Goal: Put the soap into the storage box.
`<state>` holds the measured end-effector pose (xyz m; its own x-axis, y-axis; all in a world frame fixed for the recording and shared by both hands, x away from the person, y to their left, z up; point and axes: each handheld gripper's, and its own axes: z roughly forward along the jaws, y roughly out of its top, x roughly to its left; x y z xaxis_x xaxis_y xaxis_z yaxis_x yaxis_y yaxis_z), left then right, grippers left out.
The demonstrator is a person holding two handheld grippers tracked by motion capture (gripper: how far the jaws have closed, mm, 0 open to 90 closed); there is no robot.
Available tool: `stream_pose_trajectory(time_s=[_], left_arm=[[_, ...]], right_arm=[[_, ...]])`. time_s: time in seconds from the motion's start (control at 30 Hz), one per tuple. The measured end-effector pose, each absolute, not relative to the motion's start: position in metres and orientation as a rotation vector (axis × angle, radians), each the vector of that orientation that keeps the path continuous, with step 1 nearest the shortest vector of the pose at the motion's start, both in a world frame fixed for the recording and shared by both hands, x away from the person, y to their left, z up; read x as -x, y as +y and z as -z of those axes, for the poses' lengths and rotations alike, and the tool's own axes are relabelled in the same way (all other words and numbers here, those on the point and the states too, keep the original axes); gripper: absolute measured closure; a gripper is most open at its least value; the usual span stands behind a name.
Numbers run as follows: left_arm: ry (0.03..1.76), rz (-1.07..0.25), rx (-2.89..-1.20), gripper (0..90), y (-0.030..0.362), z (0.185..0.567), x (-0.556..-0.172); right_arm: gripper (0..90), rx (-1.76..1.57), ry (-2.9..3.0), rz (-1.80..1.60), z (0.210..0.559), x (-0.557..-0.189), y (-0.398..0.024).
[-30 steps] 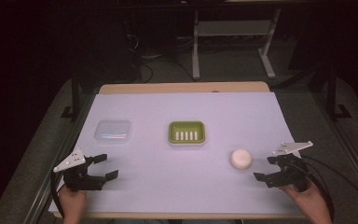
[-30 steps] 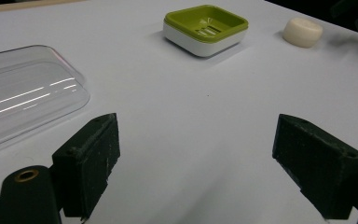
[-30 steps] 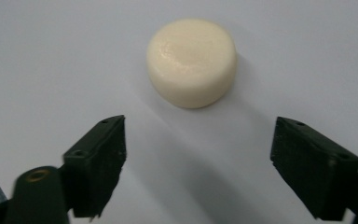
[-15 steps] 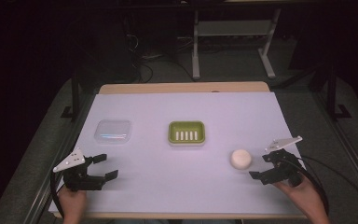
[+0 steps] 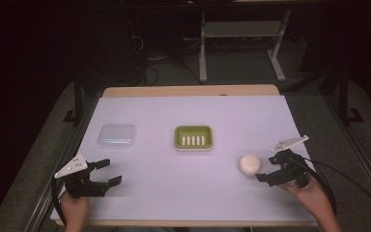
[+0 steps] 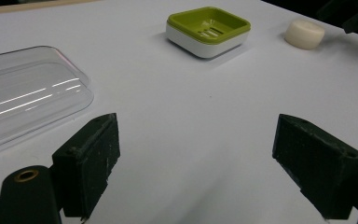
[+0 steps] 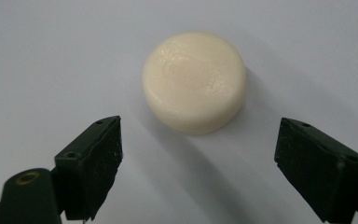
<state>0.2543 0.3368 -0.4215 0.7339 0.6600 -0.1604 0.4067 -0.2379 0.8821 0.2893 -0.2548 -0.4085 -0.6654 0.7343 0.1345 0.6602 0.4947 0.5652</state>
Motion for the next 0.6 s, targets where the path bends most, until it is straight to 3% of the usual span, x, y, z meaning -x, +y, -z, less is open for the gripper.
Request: stream_pose_trajectory(time_s=[0.6], left_arm=[[0.817, -0.298, -1.873, 14.5, 0.336, 0.421, -0.255]], right_arm=[[14.3, -1.181, 2.657, -0.854, 0.415, -0.311, -0.233]])
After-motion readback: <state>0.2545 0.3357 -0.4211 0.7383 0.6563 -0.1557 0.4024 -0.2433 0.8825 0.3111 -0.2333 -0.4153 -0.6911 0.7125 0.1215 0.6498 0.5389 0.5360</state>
